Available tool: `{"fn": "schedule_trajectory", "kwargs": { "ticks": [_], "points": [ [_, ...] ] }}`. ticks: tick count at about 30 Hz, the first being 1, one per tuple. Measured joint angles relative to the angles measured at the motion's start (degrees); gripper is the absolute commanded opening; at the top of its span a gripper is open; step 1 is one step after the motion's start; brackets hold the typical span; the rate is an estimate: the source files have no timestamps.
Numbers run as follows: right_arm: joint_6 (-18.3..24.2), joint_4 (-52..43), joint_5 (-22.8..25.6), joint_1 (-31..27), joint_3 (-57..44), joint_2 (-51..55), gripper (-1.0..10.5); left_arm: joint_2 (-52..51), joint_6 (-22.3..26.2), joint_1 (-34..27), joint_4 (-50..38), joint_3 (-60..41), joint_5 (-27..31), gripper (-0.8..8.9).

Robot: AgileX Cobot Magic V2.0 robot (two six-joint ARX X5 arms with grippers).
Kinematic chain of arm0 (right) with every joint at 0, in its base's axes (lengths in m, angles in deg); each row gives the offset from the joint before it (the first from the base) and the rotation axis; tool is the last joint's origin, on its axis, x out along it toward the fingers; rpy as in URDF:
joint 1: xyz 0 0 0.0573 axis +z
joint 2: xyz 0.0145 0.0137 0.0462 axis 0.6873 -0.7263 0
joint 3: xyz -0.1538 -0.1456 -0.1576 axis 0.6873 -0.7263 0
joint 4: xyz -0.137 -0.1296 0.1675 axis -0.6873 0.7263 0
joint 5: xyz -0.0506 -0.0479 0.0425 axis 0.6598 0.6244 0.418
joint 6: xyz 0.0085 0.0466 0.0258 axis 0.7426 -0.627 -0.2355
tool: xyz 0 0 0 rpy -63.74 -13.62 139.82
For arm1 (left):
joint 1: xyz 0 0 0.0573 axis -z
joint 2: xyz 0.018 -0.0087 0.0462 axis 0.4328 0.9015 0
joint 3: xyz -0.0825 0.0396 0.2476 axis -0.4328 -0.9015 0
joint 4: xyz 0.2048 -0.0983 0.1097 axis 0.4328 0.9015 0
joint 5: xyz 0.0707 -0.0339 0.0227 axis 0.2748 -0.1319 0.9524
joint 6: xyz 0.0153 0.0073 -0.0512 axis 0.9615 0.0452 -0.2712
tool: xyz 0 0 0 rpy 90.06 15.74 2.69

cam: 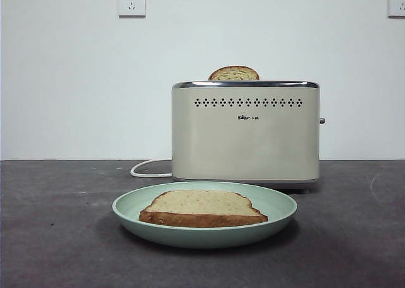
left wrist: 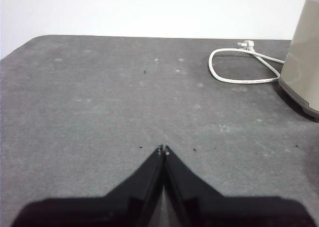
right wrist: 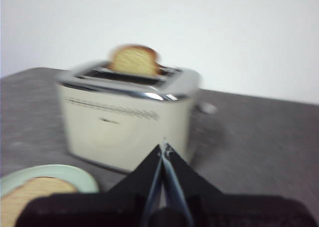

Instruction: Take the bread from the toaster,put the bread on the plate,put the plate on the table

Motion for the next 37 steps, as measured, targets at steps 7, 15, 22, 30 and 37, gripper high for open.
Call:
{"fn": "schedule_trajectory", "kwargs": {
  "ticks": [7, 15, 22, 30, 37],
  "points": [
    [-6.14, -4.28, 12.44, 0.0, -10.01, 5.88, 0.0, 0.0, 0.0, 0.0, 0.0, 0.0, 0.0, -0.04],
    [-7.82, -4.9, 12.33, -0.07, -15.76, 11.32, 0.0, 0.0, 0.0, 0.0, 0.0, 0.0, 0.0, -0.04],
    [-8.2, -0.33, 12.31, -0.07, -17.75, 11.54, 0.0, 0.0, 0.0, 0.0, 0.0, 0.0, 0.0, -0.04],
    [-8.15, -0.24, 11.06, -0.07, -17.73, 11.56, 0.0, 0.0, 0.0, 0.0, -0.02, 0.0, 0.0, -0.04],
    [-8.15, -0.26, 11.08, -0.07, -17.73, 11.56, 0.0, 0.0, 0.0, 0.0, 0.0, 0.0, 0.0, -0.04]
  ]
}}
